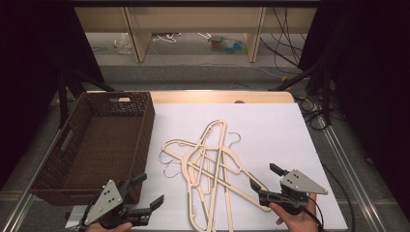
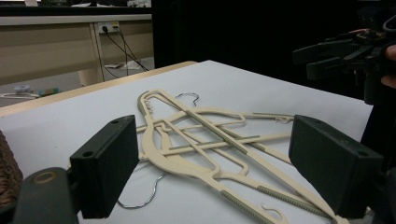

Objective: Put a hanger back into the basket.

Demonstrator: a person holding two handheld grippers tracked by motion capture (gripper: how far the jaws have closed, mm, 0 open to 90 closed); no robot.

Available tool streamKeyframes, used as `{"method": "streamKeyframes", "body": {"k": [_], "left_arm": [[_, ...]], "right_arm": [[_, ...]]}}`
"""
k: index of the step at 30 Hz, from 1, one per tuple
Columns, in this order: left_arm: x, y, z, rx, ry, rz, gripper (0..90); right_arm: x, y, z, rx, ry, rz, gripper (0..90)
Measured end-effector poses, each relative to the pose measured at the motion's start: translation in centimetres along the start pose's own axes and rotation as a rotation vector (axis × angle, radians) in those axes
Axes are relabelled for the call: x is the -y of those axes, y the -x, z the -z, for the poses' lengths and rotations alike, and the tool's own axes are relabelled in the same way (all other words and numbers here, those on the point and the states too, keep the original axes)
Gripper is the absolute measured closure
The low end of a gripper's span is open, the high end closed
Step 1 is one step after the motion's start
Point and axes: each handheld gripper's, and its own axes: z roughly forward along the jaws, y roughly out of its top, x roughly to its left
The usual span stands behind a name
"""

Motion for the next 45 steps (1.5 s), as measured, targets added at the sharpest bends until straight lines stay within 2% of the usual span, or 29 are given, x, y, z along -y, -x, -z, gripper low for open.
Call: {"method": "streamKeyframes", "body": {"k": [7,10,11,12,17,19,25,26,27,31,32,33,34,36,37,39,41,43,44,45], "left_arm": [[0.0,0.0,0.1,-0.003,-0.003,0.004,16.0],[0.0,-0.1,0.1,-0.004,-0.004,0.003,16.0],[0.0,0.0,0.1,-0.007,-0.002,0.015,16.0],[0.1,0.0,0.1,-0.007,-0.003,0.014,16.0],[0.1,0.0,-0.2,0.006,0.007,0.01,16.0],[0.2,0.1,-0.2,0.002,0.005,0.024,16.0],[0.2,0.1,-0.2,0.006,0.007,0.03,16.0],[0.2,0.1,-0.2,0.007,0.007,0.031,16.0],[0.1,0.1,-0.1,-0.001,-0.006,0.03,16.0],[0.2,0.2,-0.1,-0.001,-0.007,0.038,16.0],[0.1,0.1,-0.1,-0.001,-0.007,0.033,16.0],[0.2,0.1,-0.1,0.0,-0.007,0.034,16.0],[0.2,0.1,-0.1,0.0,-0.008,0.034,16.0],[0.2,0.1,-0.1,0.001,-0.009,0.029,16.1],[0.1,0.1,-0.2,0.005,-0.012,0.013,16.0],[0.1,0.1,-0.2,0.008,-0.012,0.012,16.1],[0.1,0.1,-0.2,0.009,-0.012,0.016,16.1],[0.1,0.1,-0.2,0.008,-0.012,0.016,16.1],[0.1,0.1,-0.2,0.008,-0.012,0.016,16.1],[0.2,0.1,-0.2,0.006,-0.015,0.027,16.1]], "right_arm": [[0.1,-0.1,-0.3,0.002,-0.006,-0.002,19.2],[0.0,-0.4,-0.5,-0.013,-0.05,-0.018,21.8],[0.0,-0.5,-0.5,-0.014,-0.061,-0.008,21.8],[0.0,-0.6,-0.6,-0.028,-0.078,-0.013,21.9],[-0.3,-1.3,-1.3,-0.032,-0.127,-0.007,21.9],[-0.5,-1.9,-1.7,-0.048,-0.156,-0.004,22.2],[-1.1,-3.8,-4.0,-0.1,-0.25,0.026,22.4],[-1.2,-4.1,-4.6,-0.112,-0.267,0.042,22.5],[-1.4,-4.6,-5.1,-0.126,-0.292,0.037,23.4],[-1.6,-6.2,-7.0,-0.17,-0.388,0.051,24.7],[-1.6,-6.2,-7.0,-0.17,-0.388,0.051,24.7],[-1.5,-6.7,-7.9,-0.178,-0.427,0.056,24.6],[-1.5,-6.9,-8.2,-0.181,-0.451,0.04,24.7],[-1.3,-7.4,-8.8,-0.182,-0.489,0.043,24.7],[-1.4,-7.6,-9.0,-0.181,-0.504,0.042,24.7],[-1.2,-8.0,-9.6,-0.184,-0.5,0.073,25.5],[-1.4,-8.4,-9.9,-0.196,-0.543,0.059,26.0],[-1.2,-8.6,-10.4,-0.191,-0.571,0.078,27.9],[-1.2,-8.6,-10.4,-0.191,-0.571,0.078,27.9],[-1.0,-8.7,-10.9,-0.197,-0.573,0.099,28.5]]}}
